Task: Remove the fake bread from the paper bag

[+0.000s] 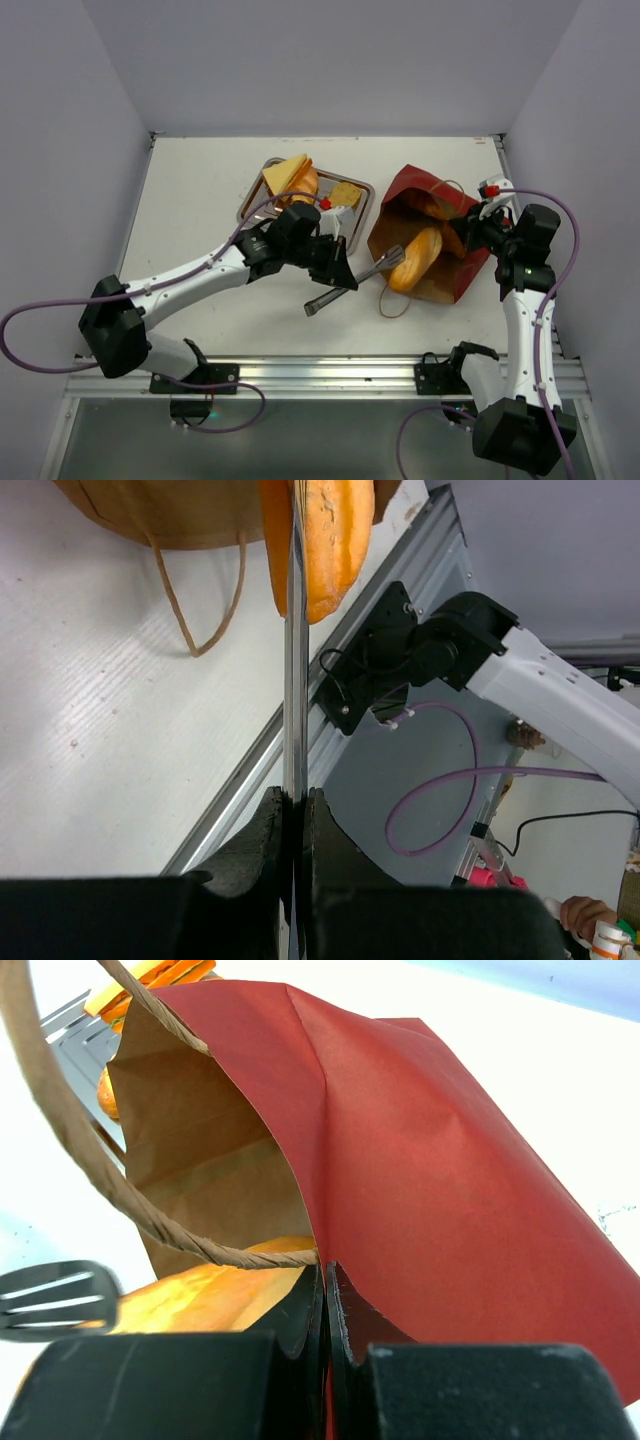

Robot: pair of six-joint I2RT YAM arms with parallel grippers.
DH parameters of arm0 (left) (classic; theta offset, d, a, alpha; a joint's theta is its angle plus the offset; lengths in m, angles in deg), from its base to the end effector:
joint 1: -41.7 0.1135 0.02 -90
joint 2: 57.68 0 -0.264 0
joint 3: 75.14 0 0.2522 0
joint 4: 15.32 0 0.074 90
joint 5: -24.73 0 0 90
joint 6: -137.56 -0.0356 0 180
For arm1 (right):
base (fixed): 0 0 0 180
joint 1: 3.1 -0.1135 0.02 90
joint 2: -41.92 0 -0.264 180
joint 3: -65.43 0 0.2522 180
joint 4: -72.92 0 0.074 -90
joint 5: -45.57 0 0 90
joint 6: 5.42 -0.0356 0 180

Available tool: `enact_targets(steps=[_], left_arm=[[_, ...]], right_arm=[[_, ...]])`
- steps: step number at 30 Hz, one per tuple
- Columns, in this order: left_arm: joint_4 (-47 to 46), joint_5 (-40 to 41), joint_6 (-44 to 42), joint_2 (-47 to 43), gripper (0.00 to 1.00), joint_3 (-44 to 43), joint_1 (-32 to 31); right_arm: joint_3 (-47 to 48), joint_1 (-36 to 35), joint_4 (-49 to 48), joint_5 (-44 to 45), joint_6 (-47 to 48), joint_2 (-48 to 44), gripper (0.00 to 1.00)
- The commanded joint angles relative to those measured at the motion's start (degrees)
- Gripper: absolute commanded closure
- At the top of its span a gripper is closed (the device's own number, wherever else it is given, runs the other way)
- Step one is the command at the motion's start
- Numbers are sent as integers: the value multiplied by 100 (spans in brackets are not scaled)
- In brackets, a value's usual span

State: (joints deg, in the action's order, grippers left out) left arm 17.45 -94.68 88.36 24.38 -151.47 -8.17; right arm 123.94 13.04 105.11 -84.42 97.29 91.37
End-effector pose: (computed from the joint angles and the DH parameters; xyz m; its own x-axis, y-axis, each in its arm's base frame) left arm 0.1907 -0.2534 0.2844 -0.9008 0.1854 -0.3927 0.4295 0.5136 -0.7428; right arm 0.1894 -0.0310 0.3140 -0.2900 -0.0915 -0.9526 -0.4290 0.9022 0.0439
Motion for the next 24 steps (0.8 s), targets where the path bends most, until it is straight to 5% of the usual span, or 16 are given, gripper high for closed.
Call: enact_targets(steps=[1, 24], left_arm=[[-134, -425, -186, -611, 100, 174, 47], [1746, -285, -467, -2888, 100, 228, 776]], right_arm=[[-2, 12, -174, 0, 30, -102, 98], [-2, 12, -182, 44, 30, -111, 98]])
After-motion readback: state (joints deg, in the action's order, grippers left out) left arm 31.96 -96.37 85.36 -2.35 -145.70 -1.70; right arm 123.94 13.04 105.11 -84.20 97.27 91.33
